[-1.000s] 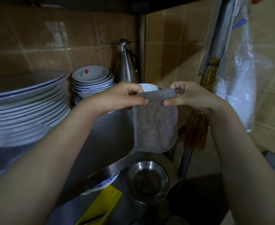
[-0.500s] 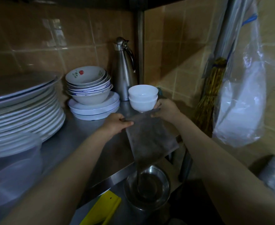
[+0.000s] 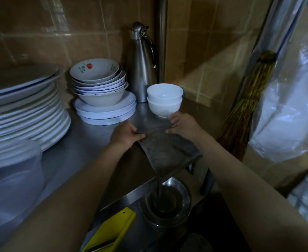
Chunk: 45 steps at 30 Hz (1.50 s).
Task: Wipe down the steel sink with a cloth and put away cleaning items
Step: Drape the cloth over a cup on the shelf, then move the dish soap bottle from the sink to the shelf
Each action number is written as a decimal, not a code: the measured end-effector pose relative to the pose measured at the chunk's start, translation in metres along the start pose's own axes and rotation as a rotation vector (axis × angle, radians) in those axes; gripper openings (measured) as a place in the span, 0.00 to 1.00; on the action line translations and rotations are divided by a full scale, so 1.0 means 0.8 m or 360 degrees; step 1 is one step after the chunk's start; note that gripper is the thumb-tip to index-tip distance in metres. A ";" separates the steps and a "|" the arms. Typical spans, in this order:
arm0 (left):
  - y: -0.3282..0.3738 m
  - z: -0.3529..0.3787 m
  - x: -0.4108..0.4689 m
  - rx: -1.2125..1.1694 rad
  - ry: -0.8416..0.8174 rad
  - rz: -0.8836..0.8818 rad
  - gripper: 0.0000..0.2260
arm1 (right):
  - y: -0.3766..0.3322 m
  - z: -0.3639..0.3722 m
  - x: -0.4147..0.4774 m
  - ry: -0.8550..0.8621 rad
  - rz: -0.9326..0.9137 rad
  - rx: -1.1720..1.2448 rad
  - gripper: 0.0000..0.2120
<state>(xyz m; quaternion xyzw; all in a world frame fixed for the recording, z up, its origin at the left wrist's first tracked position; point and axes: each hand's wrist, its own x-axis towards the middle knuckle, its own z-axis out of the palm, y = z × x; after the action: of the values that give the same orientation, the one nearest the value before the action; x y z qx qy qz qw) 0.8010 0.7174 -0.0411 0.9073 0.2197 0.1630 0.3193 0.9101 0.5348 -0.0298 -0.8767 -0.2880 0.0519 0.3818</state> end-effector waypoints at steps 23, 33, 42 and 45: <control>0.096 -0.012 -0.107 -0.1422 -0.0176 0.0190 0.09 | -0.023 -0.045 -0.174 0.0708 0.0247 0.1249 0.18; 0.136 0.023 -0.184 -0.1689 -0.0766 0.0448 0.11 | -0.007 -0.087 -0.335 0.1048 0.0405 0.1217 0.23; 0.203 0.053 -0.306 -0.1684 -0.0978 0.0544 0.12 | 0.018 -0.119 -0.472 0.1334 0.0438 0.1269 0.25; 0.223 0.065 -0.360 -0.1672 -0.1015 0.0515 0.13 | 0.027 -0.133 -0.530 0.1366 0.0455 0.1283 0.27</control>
<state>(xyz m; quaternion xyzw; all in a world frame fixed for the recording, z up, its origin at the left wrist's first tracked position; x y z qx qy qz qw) 0.6317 0.4215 -0.0083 0.6554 -0.1354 0.0169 0.7429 0.6021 0.2242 -0.0251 -0.6357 0.0547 -0.1505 0.7551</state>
